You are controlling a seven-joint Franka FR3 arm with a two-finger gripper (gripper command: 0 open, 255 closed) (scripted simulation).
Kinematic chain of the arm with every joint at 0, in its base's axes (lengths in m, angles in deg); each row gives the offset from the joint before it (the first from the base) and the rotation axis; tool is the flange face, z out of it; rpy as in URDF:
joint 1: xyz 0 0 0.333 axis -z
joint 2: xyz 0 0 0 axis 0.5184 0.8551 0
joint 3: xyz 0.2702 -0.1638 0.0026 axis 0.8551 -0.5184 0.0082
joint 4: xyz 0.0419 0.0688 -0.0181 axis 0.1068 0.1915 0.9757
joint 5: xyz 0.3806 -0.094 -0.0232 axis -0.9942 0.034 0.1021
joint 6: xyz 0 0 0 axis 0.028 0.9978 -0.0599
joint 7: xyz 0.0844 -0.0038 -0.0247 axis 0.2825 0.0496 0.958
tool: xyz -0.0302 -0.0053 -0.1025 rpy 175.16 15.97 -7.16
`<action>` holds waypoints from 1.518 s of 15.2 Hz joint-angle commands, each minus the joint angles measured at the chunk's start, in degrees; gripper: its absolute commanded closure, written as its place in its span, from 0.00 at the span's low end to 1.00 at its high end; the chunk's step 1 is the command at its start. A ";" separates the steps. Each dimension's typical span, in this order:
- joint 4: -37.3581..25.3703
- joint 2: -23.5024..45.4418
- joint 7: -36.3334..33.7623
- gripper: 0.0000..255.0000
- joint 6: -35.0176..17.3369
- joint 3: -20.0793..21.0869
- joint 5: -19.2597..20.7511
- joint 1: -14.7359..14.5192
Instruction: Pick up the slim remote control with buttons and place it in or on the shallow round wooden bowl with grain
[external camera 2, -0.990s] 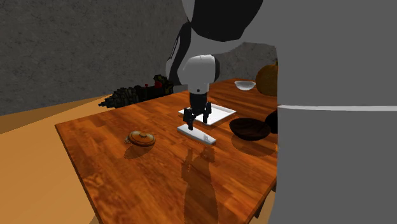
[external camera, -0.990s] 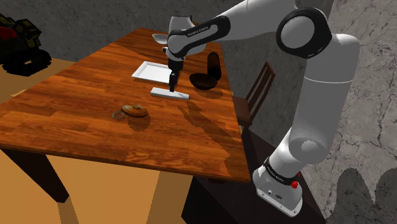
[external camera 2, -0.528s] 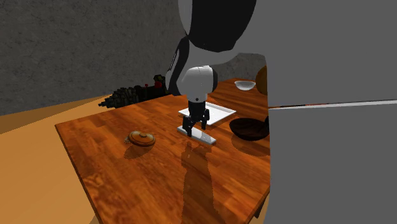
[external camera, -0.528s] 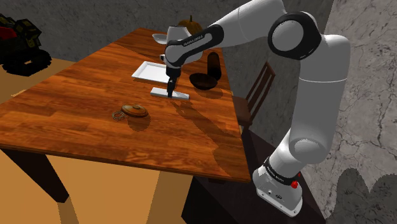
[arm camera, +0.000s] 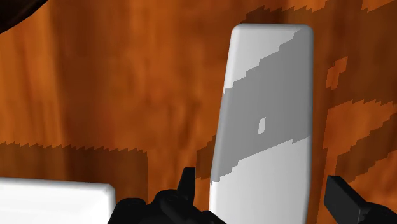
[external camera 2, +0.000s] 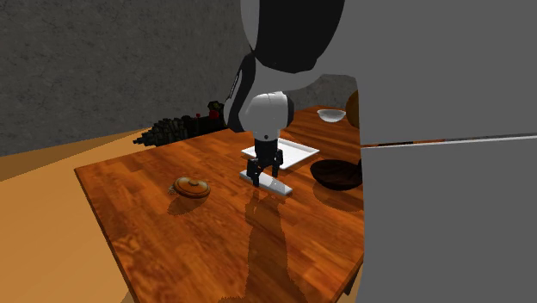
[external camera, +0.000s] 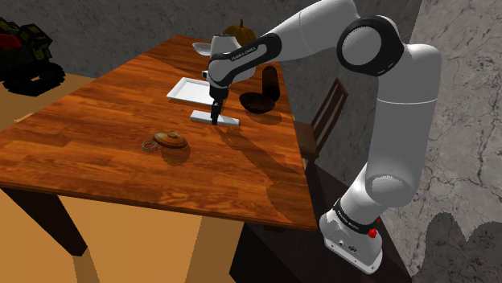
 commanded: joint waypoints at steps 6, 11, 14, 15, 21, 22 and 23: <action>0.00 0.00 0.01 1.00 0.00 0.00 0.00 0.00; -0.21 -0.41 0.00 1.00 0.61 0.00 -0.01 0.01; -0.93 -1.58 0.01 1.00 2.50 0.02 -0.04 0.02; -1.22 -1.93 0.01 1.00 3.14 0.02 -0.05 0.02; -3.12 -3.94 0.01 1.00 7.05 0.05 -0.10 0.04; -3.48 -4.24 0.01 1.00 7.71 0.05 -0.11 0.04; -3.86 -4.53 0.01 1.00 8.38 0.05 -0.11 0.05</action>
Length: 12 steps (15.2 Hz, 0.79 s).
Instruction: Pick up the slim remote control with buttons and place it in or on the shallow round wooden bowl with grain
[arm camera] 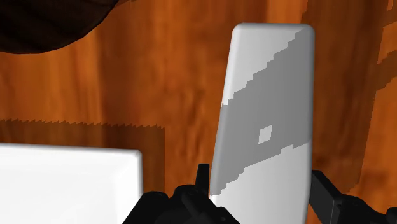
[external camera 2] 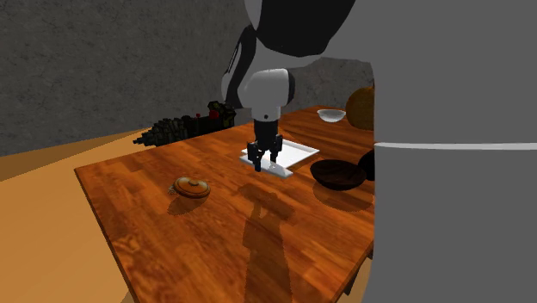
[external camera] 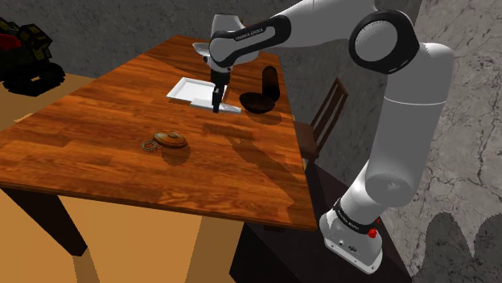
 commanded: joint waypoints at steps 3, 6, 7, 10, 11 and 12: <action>-1.79 -1.07 0.02 1.00 2.86 0.00 -0.03 0.03; -3.14 -1.78 0.02 1.00 4.91 0.01 -0.04 0.03; -3.59 -2.01 0.02 1.00 5.60 0.01 -0.05 0.03; -5.06 -2.58 0.01 1.00 7.64 0.02 -0.06 0.04; -4.45 -3.02 1.25 1.00 7.48 -0.40 -0.20 0.83; -3.89 -3.43 2.50 1.00 7.34 -0.81 -0.33 1.63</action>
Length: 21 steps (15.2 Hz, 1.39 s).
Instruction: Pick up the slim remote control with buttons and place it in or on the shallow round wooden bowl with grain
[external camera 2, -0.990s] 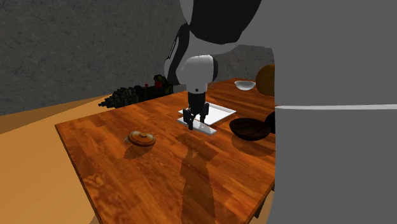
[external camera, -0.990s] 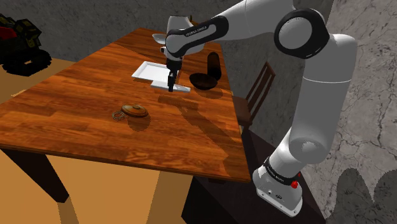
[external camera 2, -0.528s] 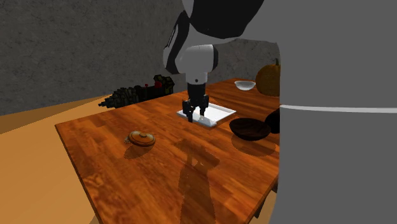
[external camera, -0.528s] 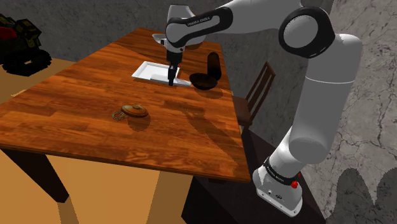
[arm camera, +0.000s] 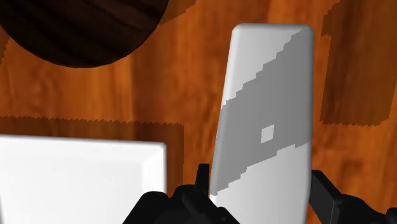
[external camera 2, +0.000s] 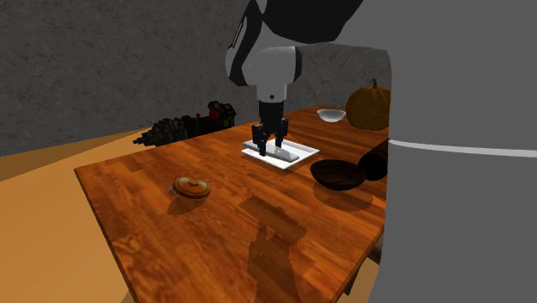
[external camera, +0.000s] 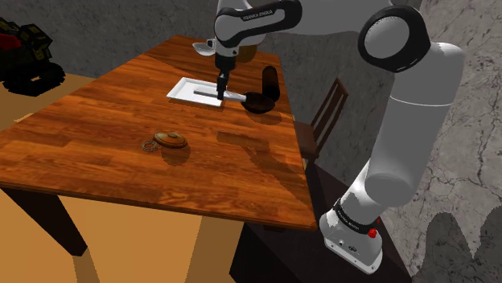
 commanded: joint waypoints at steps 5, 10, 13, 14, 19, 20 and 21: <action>1.58 -1.49 7.24 1.00 0.00 -2.50 -0.70 4.53; 1.52 -1.51 13.61 1.00 0.17 -4.75 -1.31 8.49; 0.64 -0.92 17.43 1.00 0.52 -6.07 -1.71 10.89; 0.21 -0.61 18.70 1.00 0.69 -6.50 -1.86 11.70; -0.51 0.97 22.55 1.00 -0.09 -7.74 -2.41 14.15; -0.01 1.17 22.57 1.00 -0.79 -7.73 -2.45 14.15; 0.47 1.38 22.60 1.00 -1.48 -7.72 -2.48 14.16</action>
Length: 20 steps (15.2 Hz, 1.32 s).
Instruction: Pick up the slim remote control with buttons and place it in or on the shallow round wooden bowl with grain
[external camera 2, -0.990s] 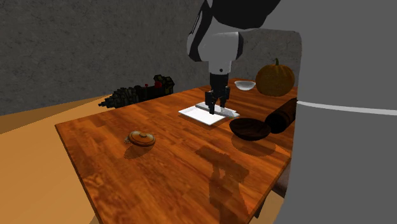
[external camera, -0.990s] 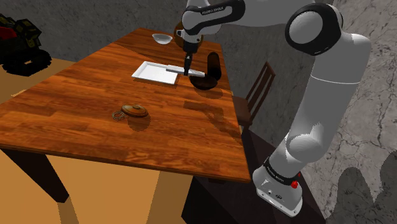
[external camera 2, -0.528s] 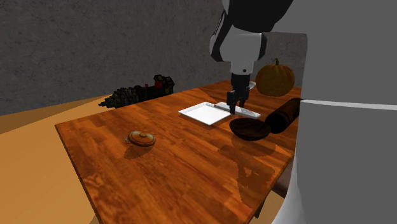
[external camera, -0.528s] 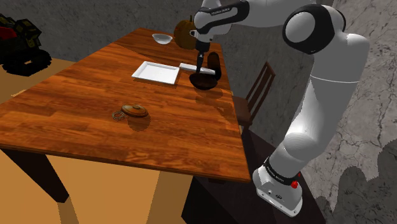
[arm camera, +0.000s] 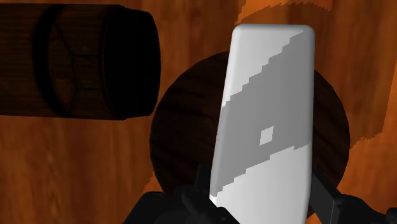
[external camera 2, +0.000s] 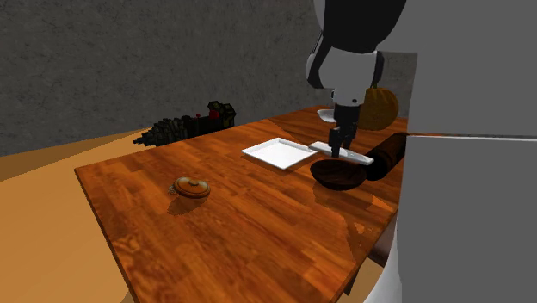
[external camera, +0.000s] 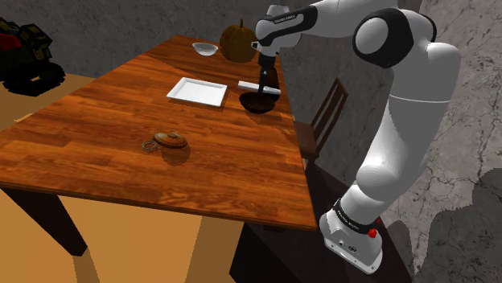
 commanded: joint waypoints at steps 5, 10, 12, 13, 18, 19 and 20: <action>2.86 1.26 0.34 1.00 -4.16 0.05 -0.25 0.10; 4.62 2.66 0.51 1.00 -7.29 0.14 -0.48 0.14; 4.62 2.66 0.51 1.00 -7.29 0.14 -0.48 0.14; 4.62 2.66 0.51 1.00 -7.29 0.14 -0.48 0.14; 4.62 2.66 0.51 1.00 -7.29 0.14 -0.48 0.14; 4.61 2.67 0.51 0.00 -7.30 0.14 -0.48 0.14; 4.60 2.67 0.51 0.00 -7.30 0.14 -0.48 0.14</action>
